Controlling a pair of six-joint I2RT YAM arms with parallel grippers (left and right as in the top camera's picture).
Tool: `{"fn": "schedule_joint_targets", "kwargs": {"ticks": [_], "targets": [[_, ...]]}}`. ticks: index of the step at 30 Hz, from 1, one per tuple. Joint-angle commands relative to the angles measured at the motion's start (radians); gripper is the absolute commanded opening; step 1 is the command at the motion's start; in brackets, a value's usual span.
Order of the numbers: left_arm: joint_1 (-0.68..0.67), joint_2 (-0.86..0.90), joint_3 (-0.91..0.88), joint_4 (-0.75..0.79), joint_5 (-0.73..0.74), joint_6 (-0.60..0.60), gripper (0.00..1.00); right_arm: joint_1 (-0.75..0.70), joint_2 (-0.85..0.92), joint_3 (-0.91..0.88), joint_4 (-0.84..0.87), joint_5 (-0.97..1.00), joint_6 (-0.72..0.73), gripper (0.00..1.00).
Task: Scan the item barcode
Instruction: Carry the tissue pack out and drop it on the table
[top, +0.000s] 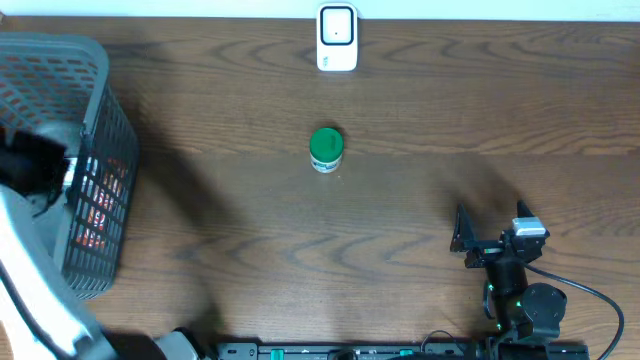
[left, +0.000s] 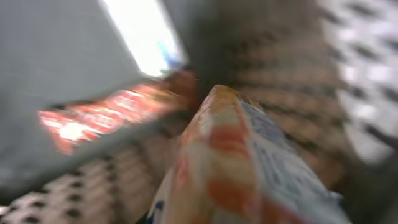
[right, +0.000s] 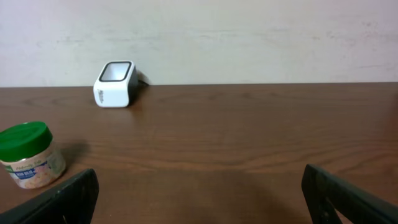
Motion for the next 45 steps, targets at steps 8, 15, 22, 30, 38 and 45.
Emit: {"fn": "schedule_joint_targets", "kwargs": {"ticks": [8, 15, 22, 30, 38, 45], "targets": [[-0.307, -0.406, 0.001, -0.010, -0.039, 0.024, 0.09, 0.007, -0.003, -0.001, -0.004, 0.002, 0.013, 0.99], [-0.546, -0.451, -0.020, -0.029, -0.033, 0.031, 0.10, 0.007, -0.003, -0.001, -0.004, 0.002, 0.013, 0.99], [-0.840, -0.333, -0.206, -0.002, 0.018, 0.072, 0.10, 0.007, -0.003, -0.001, -0.004, 0.002, 0.013, 0.99], [-1.130, -0.097, -0.415, 0.149, -0.050, 0.295, 0.10, 0.007, -0.003, -0.001, -0.004, 0.002, 0.013, 0.99], [-1.321, 0.130, -0.469, 0.353, 0.051, 0.312, 0.11, 0.007, -0.003, -0.001, -0.004, 0.002, 0.013, 0.99], [-1.382, 0.249, -0.472, 0.497, 0.246, 0.312, 0.11, 0.007, -0.003, -0.001, -0.004, 0.002, 0.013, 0.99]]}}
